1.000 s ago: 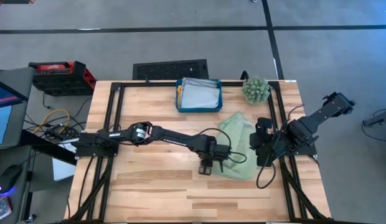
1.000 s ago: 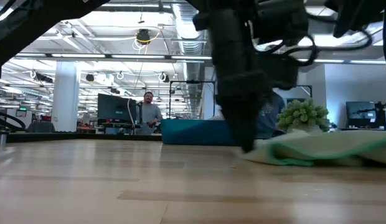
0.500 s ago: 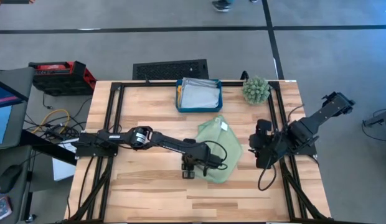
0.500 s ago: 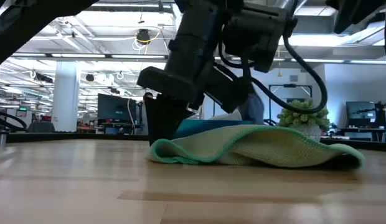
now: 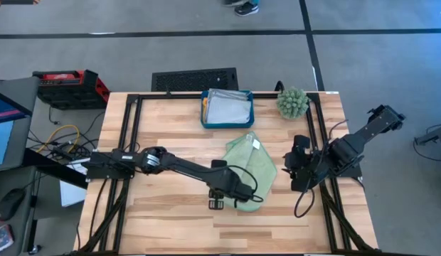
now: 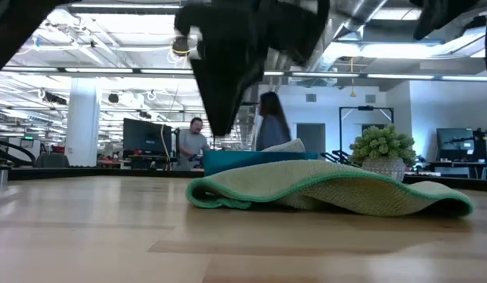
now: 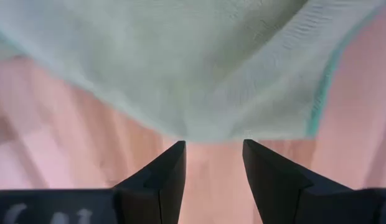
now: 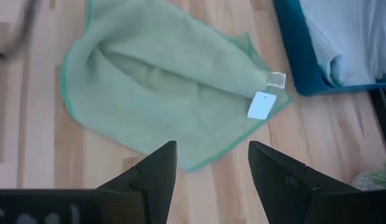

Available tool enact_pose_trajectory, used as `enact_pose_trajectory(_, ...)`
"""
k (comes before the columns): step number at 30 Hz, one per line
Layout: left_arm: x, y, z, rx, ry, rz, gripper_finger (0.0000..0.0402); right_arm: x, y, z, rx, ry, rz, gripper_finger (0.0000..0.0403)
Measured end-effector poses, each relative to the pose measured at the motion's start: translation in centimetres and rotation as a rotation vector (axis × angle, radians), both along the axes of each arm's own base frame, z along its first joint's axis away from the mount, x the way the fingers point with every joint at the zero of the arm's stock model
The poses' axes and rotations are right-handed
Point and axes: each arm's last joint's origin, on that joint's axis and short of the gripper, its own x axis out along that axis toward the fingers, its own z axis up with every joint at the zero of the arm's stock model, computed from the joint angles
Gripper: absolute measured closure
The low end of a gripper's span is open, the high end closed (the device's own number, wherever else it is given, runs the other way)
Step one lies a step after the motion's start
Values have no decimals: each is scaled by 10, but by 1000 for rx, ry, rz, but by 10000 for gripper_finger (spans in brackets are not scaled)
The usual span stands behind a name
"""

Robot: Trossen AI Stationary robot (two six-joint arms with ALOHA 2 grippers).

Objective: Fold microfiber towels
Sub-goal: Fold the green microfiber cloth

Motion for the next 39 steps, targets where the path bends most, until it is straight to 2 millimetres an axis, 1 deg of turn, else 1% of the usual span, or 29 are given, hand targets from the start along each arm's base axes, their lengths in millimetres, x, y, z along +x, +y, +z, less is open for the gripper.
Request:
enact_pose_trajectory(2,-5,-1,17,-5,-42,18,248,1,0,-1,-8,-12,-4,181)
enact_pose_trajectory(4,-10,-3,32,-4,-88,48,248,3,3,-7,-16,-39,-1,181)
enact_pose_trajectory(8,-21,-12,50,28,-155,86,248,10,13,-29,-24,-96,88,181)
enact_pose_trajectory(11,-29,-23,62,43,-201,98,248,21,25,-46,-18,-156,162,181)
enact_pose_trajectory(14,-37,-37,67,46,-232,119,248,32,40,-66,-44,-164,231,181)
enact_pose_trajectory(19,-47,-56,72,56,-272,134,248,54,62,-103,-107,-110,298,181)
enact_pose_trajectory(22,-50,-63,72,78,-290,126,248,64,66,-124,-152,-56,307,181)
enact_pose_trajectory(24,-51,-63,72,112,-310,115,248,69,63,-131,-167,-31,284,181)
enact_pose_trajectory(27,-47,-55,73,180,-344,114,248,72,56,-133,-166,-11,228,181)
enact_pose_trajectory(30,-40,-40,73,208,-336,102,248,69,49,-125,-150,-17,184,181)
enact_pose_trajectory(32,-33,-25,73,223,-333,97,248,63,44,-118,-144,-8,161,181)
enact_pose_trajectory(34,-22,-8,67,226,-331,77,248,56,39,-111,-138,1,138,181)
enact_pose_trajectory(36,-12,11,60,234,-312,45,248,49,34,-105,-135,19,112,181)
enact_pose_trajectory(39,3,41,59,219,-333,4,248,39,27,-97,-128,35,73,181)
